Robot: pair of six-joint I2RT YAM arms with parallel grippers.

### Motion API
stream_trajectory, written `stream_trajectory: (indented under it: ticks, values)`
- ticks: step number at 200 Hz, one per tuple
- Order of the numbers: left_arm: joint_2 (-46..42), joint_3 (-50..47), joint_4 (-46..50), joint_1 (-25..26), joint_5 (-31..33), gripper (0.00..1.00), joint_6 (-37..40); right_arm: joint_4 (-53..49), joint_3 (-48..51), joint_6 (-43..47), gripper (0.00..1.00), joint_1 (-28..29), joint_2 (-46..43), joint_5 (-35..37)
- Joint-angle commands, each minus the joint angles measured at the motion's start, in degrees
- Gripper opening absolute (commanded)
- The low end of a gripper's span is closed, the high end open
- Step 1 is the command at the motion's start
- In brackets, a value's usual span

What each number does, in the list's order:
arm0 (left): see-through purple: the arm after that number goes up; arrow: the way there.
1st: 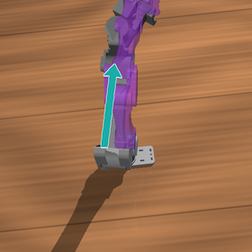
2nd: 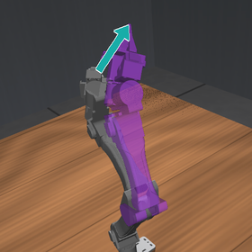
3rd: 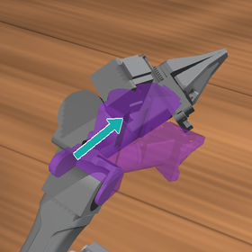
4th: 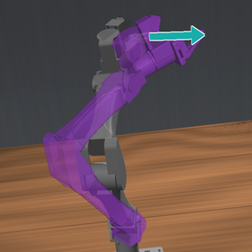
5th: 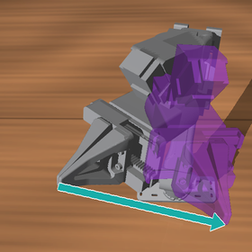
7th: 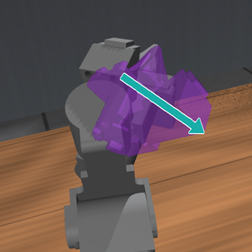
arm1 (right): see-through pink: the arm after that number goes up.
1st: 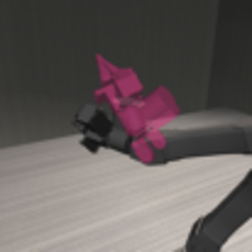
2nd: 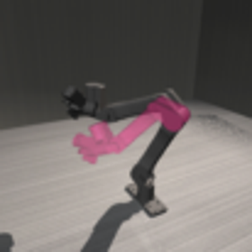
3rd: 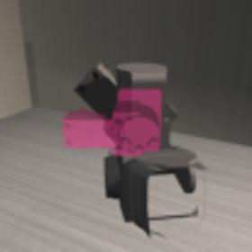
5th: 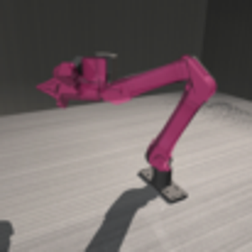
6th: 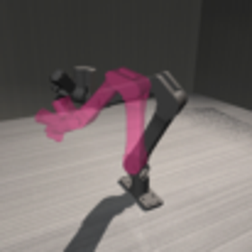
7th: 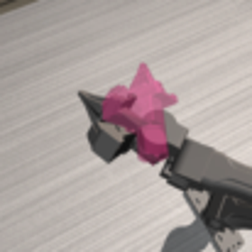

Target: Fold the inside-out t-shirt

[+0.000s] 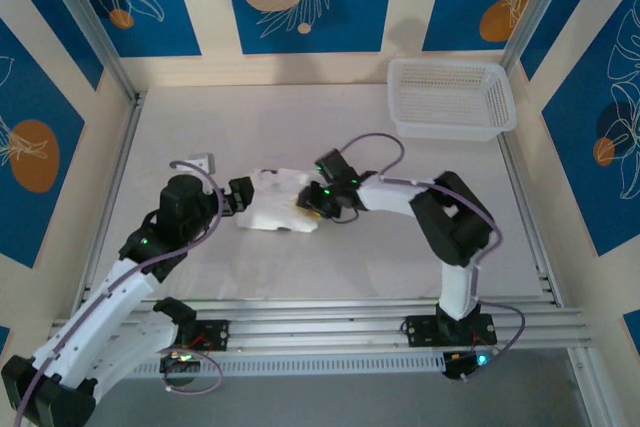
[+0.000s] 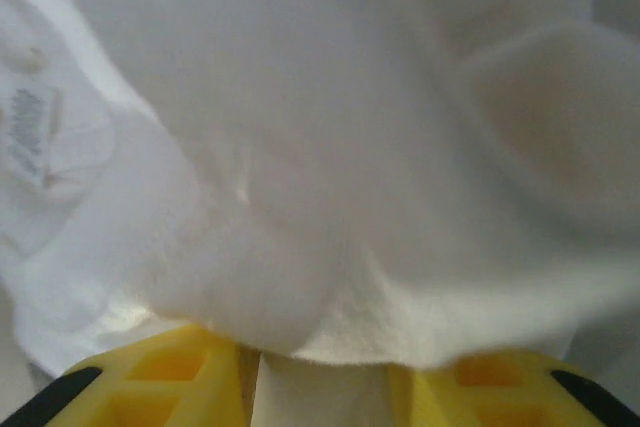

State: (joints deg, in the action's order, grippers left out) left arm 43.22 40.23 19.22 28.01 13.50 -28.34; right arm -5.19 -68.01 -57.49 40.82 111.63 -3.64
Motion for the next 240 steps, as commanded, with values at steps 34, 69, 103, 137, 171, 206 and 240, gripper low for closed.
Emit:
stream_trajectory:
  ticks: [34, 69, 103, 137, 171, 206, 240]
  values:
    - [0.0, -4.5, 10.4, -0.5, 12.3, 0.99, -11.4, -12.9, -38.0, 5.9, 0.38, 4.8, 19.3, -6.6]
    - [6.5, -3.7, 6.7, -3.7, 3.7, 0.99, -10.5, -13.4, -28.0, 12.4, 0.43, 2.8, 5.0, -0.4]
    - [19.3, -2.1, -0.2, -8.2, -4.9, 0.95, -11.8, -18.2, -12.3, 21.1, 0.48, 0.1, -14.1, 9.7]
    - [31.8, -0.5, -8.6, -14.3, -8.2, 0.9, -12.8, -14.7, 5.6, 18.2, 0.49, -4.3, -32.8, 11.9]
    - [43.0, 2.8, -19.6, -18.1, -12.2, 0.72, -11.4, -6.8, 19.8, 13.5, 0.49, -6.1, -44.0, 12.5]
    - [54.8, 10.3, -23.6, -20.0, -14.0, 0.64, -14.4, -7.8, 21.3, 10.5, 0.48, -6.9, -43.4, 10.4]
    - [63.2, 19.1, -24.9, -21.3, -13.5, 0.61, -17.4, -8.1, 20.5, 10.9, 0.48, -7.2, -42.9, 9.6]
